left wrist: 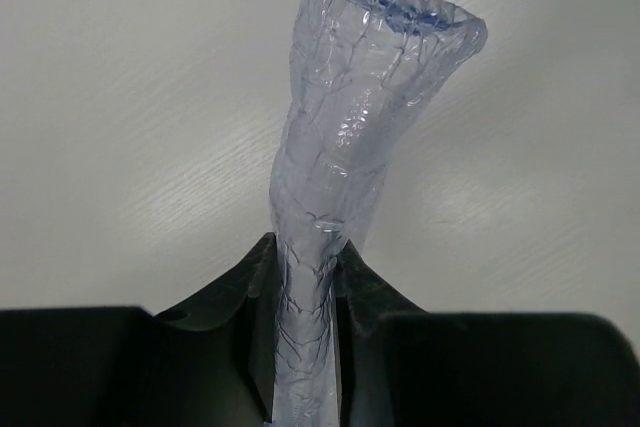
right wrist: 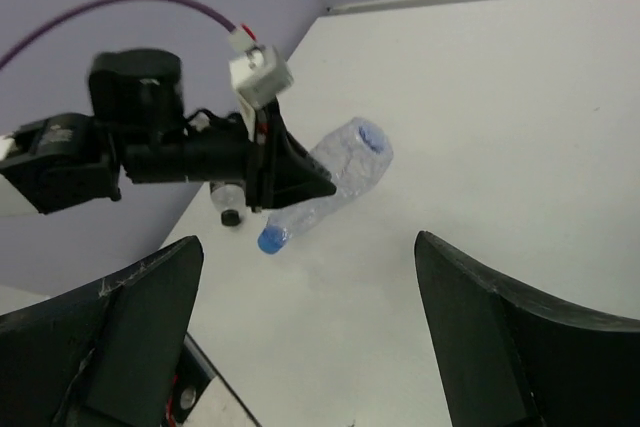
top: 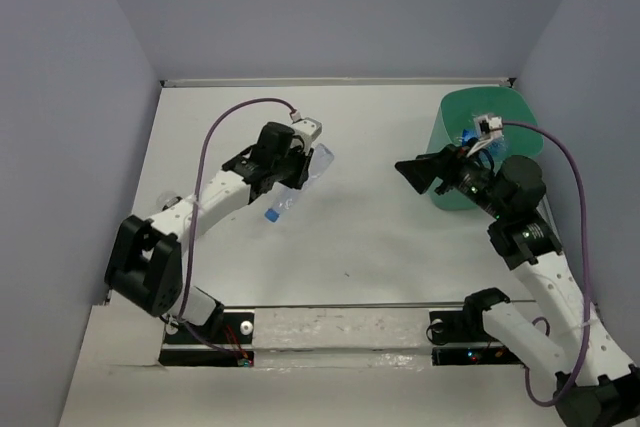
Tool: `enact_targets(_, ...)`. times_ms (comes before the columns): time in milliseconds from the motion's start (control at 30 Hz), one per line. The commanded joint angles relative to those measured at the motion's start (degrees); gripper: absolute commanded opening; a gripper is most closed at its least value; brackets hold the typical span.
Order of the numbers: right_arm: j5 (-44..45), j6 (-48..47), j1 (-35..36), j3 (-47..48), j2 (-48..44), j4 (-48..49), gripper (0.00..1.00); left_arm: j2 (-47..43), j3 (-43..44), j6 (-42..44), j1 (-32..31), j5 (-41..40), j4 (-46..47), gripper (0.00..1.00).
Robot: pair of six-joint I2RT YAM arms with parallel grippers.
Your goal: Put the plastic bottles in the bin
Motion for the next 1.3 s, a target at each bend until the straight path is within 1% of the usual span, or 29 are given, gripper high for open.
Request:
enact_targets(0, 1.91, 0.23, 7.32, -1.0, 4.74, 7.53, 0.93, -10.24, -1.62, -4.66, -0.55, 14.07, 8.02, 0.15)
enact_targets(33, 2.35, 0.05, 10.56, -1.17, 6.23, 8.51, 0.95, -11.81, -2.32, -5.98, -0.73, 18.79, 9.43, 0.15)
enact_targets(67, 2.18, 0.05, 11.72, -1.26, 7.73, 9.82, 0.97, -12.26, -2.68, -6.52, -0.81, 21.27, 11.27, 0.15)
enact_targets(100, 0.96, 0.31, 12.69, -1.35, 10.79, 12.79, 0.97, -12.53, -2.85, -7.04, -0.82, 25.91, 11.55, 0.15)
enact_targets(133, 0.34, 0.57, 14.27, -1.35, 12.38, 14.13, 0.98, -12.7, -3.03, -7.4, -0.82, 27.87, 13.12, 0.15)
enact_targets(267, -0.81, 0.57, 16.29, -0.48, 18.19, 18.35, 1.0, -13.41, -3.91, -9.77, -1.17, 37.27, 17.34, 0.16)
enact_targets(300, -0.89, 0.22, 16.3, -0.12, 18.98, 19.32, 1.0, -13.58, -3.91, -10.29, -1.69, 40.69, 17.79, 0.16)
enact_targets(433, -0.55, 0.05, 16.92, 1.46, 22.67, 20.47, 1.0, -14.99, -5.22, -12.67, -2.57, 47.22, 21.38, 0.17)
enact_targets(500, 1.03, 0.31, 17.44, 2.16, 23.21, 21.34, 0.99, -15.87, -5.58, -13.72, -2.84, 50.72, 23.15, 0.18)
enact_targets(567, 1.92, 0.57, 17.45, 2.25, 23.39, 22.66, 0.93, -16.48, -5.58, -14.16, -3.01, 53.37, 23.77, 0.22)
enact_targets(600, 2.09, 0.83, 17.45, 2.51, 23.56, 23.71, 0.89, -16.66, -5.58, -14.51, -3.36, 54.86, 24.03, 0.23)
enact_targets(633, 2.53, 1.1, 17.45, 2.78, 23.56, 23.98, 0.81, -17.01, -5.58, -14.52, -3.36, 55.31, 24.12, 0.25)
enact_targets(667, 3.14, 1.27, 17.45, 2.95, 23.39, 24.42, 0.7, -17.71, -5.58, -14.61, -3.89, 55.4, 24.21, 0.28)
enact_targets(700, 4.71, 1.54, 17.45, 2.87, 22.69, 25.03, 0.46, -18.06, -5.58, -14.69, -3.98, 55.49, 24.21, 0.4)
enact_targets(733, 5.86, 1.54, 17.45, 2.95, 22.07, 25.56, 0.34, -18.59, -5.67, -14.78, -3.98, 55.23, 24.12, 0.49)
enact_targets(767, 7.18, 1.37, 17.45, 3.22, 21.37, 25.48, 0.25, -19.12, -5.67, -14.96, -3.98, 54.88, 24.12, 0.59)
enact_targets(800, 10.76, 0.75, 17.45, 3.57, 19.71, 24.26, 0.14, -20.6, -5.67, -15.13, -3.98, 54.18, 23.86, 0.82)
enact_targets(833, 13.06, -0.9, 17.45, 4.96, 18.74, 23.12, 0.12, -22.36, -5.76, -15.13, -3.98, 52.52, 23.77, 0.97)
enact_targets(867, 15.08, -1.88, 17.45, 5.93, 17.94, 21.89, 0.09, -23.33, -5.76, -15.13, -3.98, 51.72, 23.68, 0.99)
enact_targets(900, 19.89, -4.5, 17.45, 7.07, 17.15, 19.09, 0.09, -24.3, -5.76, -15.13, -3.98, 50.06, 23.51, 0.99)
enact_targets(933, 22.89, -6.26, 17.45, 8.39, 15.75, 17.5, 0.08, -25.44, -5.76, -14.87, -3.98, 49.08, 23.33, 0.99)
enact_targets(967, 30.32, -7.76, 17.45, 11.01, 15.22, 15.91, 0.06, -27.89, -5.76, -14.61, -3.98, 47.77, 22.63, 0.99)
enact_targets(1033, 37.65, -13.73, 17.45, 14.97, 13.63, 12.31, 0.04, -31.84, -5.76, -13.21, -3.98, 41.45, 20.71, 0.99)
enact_targets(1067, 45.34, -15.75, 17.45, 16.3, 13.37, 11.25, 0.03, -33.17, -5.84, -12.77, -3.98, 38.56, 19.91, 0.99)
enact_targets(1100, 49.08, -19.95, 17.45, 17.62, 13.1, 10.02, 0.02, -34.32, -5.93, -11.89, -3.98, 33.22, 19.29, 0.99)
enact_targets(1167, 56.64, -24.02, 17.45, 19.64, 12.67, 9.92, 0.01, -37.3, -6.2, -11.62, -3.98, 28.27, 18.24, 0.99)
enact_targets(1200, 63.72, -27.69, 17.45, 21.66, 12.75, 10.01, 0.0, -38.1, -6.2, -11.71, -3.98, 23.72, 17.53, 0.99)
enact_targets(1267, 69.39, -30.97, 17.45, 23.78, 13.63, 10.36, 0.0, -39.6, -6.02, -12.06, -4.07, 19.65, 16.39, 0.99)
